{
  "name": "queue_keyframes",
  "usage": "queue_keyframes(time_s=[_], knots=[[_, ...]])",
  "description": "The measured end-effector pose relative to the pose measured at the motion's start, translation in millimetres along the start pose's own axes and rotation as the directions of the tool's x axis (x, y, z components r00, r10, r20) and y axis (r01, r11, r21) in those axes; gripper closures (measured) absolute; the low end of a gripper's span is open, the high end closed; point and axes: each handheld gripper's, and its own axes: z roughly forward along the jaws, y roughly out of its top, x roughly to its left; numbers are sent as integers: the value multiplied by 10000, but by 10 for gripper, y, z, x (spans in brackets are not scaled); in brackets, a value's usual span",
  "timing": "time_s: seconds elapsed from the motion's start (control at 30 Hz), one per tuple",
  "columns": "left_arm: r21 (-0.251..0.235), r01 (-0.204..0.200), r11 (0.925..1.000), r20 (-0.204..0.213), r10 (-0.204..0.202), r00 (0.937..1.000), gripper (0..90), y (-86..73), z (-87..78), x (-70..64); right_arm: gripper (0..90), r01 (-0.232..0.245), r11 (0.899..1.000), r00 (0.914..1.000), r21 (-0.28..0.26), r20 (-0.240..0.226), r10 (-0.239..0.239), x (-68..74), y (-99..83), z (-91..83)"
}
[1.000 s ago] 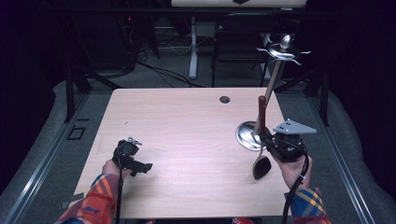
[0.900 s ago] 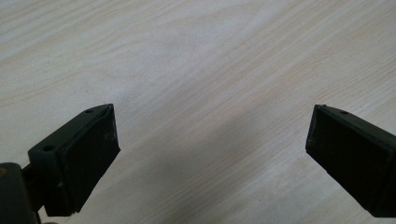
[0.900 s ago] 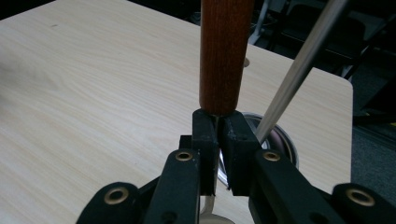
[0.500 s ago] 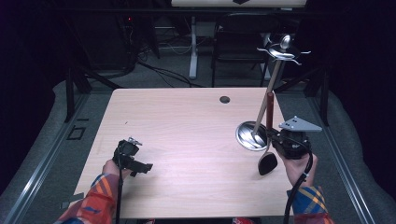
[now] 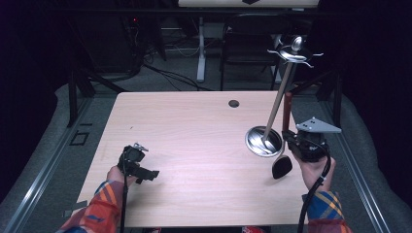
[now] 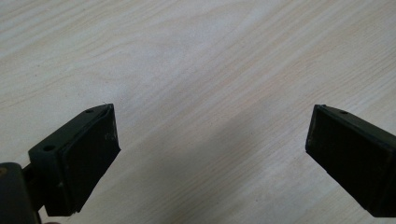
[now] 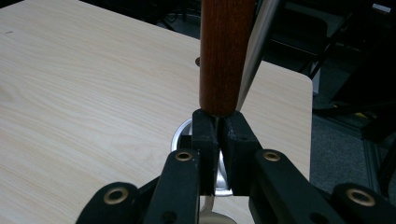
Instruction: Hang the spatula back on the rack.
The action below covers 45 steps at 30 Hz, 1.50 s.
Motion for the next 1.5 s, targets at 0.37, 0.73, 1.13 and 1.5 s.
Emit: queue_keyframes(time_s=[0.37, 0.73, 1.13, 1.5], knots=[[-8, -84, 10000, 35, 84, 10000, 25, 3, 8, -2, 844, -99, 9998, 9999, -156, 126, 101, -99, 74, -24], [32, -121, 9999, -22, 121, 9999, 26, 4, 26, -14, 844, -231, 9991, 9989, -346, 397, 244, -211, 149, -55], [76, -173, 9998, 11, 173, 9999, 26, 3, 30, -17, 844, -412, 9972, 9975, -618, 546, 446, -316, 228, -115], [58, -148, 9999, 24, 148, 9999, 25, 4, 37, -25, 844, -544, 9932, 9957, -1025, 684, 616, -390, 306, -185]])
